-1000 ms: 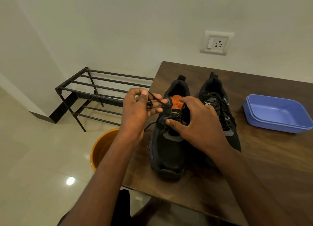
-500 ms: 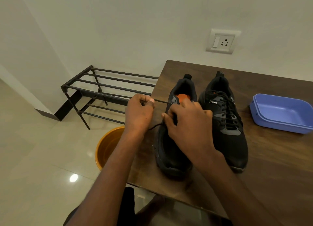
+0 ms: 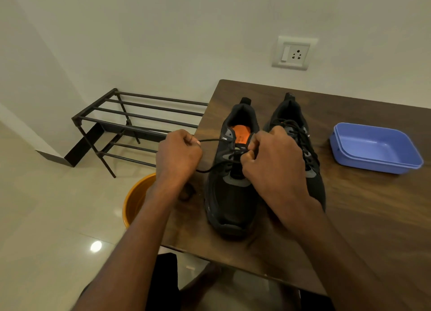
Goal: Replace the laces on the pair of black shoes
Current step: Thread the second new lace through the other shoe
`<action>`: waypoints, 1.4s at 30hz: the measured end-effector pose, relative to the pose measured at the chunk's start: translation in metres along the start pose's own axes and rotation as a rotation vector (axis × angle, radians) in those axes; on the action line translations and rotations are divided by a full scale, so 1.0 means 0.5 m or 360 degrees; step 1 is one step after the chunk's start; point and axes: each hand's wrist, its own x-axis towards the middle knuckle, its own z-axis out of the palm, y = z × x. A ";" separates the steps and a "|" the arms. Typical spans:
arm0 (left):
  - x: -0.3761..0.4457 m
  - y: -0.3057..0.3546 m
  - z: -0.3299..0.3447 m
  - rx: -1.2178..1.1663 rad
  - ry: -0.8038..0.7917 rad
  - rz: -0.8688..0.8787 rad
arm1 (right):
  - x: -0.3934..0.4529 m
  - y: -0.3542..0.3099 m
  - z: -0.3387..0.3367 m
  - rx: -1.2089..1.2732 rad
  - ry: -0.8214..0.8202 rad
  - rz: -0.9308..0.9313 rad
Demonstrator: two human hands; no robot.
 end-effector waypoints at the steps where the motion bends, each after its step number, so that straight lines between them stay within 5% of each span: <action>1: -0.003 0.003 -0.001 0.0000 -0.0024 0.0020 | -0.001 0.008 0.000 0.0036 0.0016 -0.0006; 4: -0.009 0.014 0.001 -0.0049 -0.0040 0.0174 | -0.003 0.022 -0.004 0.0431 -0.0006 0.0087; 10: -0.030 0.050 0.032 -0.0271 -0.0129 0.0429 | 0.005 0.036 -0.050 0.1898 -0.0296 0.0605; 16: -0.032 0.047 0.041 -0.0323 -0.0082 0.0407 | -0.020 0.034 0.011 0.0660 -0.0160 0.0158; 22: -0.023 0.038 0.035 -0.0300 -0.0088 0.0420 | -0.022 0.017 0.033 0.0277 -0.0221 0.0003; 28: -0.021 0.037 0.035 -0.0301 -0.0127 0.0436 | -0.014 0.022 0.025 0.0559 -0.0330 0.0116; 36: -0.030 0.052 0.018 -0.0464 -0.0010 0.0589 | 0.005 0.065 -0.080 0.2200 -0.0498 0.0515; 39: -0.046 0.091 -0.002 -0.0953 -0.0224 0.0720 | 0.010 0.076 -0.097 0.2110 -0.0456 0.0356; 42: -0.069 0.123 -0.006 -0.0979 -0.0520 0.0766 | 0.009 0.077 -0.105 0.1796 -0.0553 0.0103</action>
